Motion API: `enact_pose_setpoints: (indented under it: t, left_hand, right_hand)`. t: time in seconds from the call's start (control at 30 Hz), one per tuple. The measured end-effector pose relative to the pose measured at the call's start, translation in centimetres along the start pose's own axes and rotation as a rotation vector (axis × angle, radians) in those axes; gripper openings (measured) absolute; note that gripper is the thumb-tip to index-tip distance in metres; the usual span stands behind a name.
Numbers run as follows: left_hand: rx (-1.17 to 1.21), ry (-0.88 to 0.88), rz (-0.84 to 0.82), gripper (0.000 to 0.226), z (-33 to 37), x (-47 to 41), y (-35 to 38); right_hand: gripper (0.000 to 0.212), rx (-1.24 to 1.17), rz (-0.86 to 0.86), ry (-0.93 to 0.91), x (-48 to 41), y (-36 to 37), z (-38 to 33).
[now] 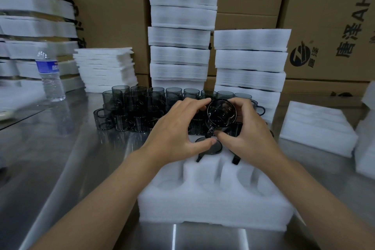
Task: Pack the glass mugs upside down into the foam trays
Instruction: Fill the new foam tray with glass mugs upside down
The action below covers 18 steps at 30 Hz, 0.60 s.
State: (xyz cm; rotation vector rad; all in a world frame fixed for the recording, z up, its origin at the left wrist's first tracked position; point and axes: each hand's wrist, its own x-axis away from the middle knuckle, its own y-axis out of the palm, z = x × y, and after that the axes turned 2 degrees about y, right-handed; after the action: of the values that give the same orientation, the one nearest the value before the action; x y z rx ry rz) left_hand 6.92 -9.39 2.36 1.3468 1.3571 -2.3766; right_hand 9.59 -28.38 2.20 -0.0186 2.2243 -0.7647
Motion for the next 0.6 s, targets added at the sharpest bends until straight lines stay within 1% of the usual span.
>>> enact_pose_setpoints:
  t: [0.6]
  left_hand:
    - [-0.022, -0.001, -0.004, 0.074, -0.10, -0.04, 0.17]
  right_hand:
    - [0.062, 0.016, -0.024, -0.019, 0.09, -0.01, 0.05]
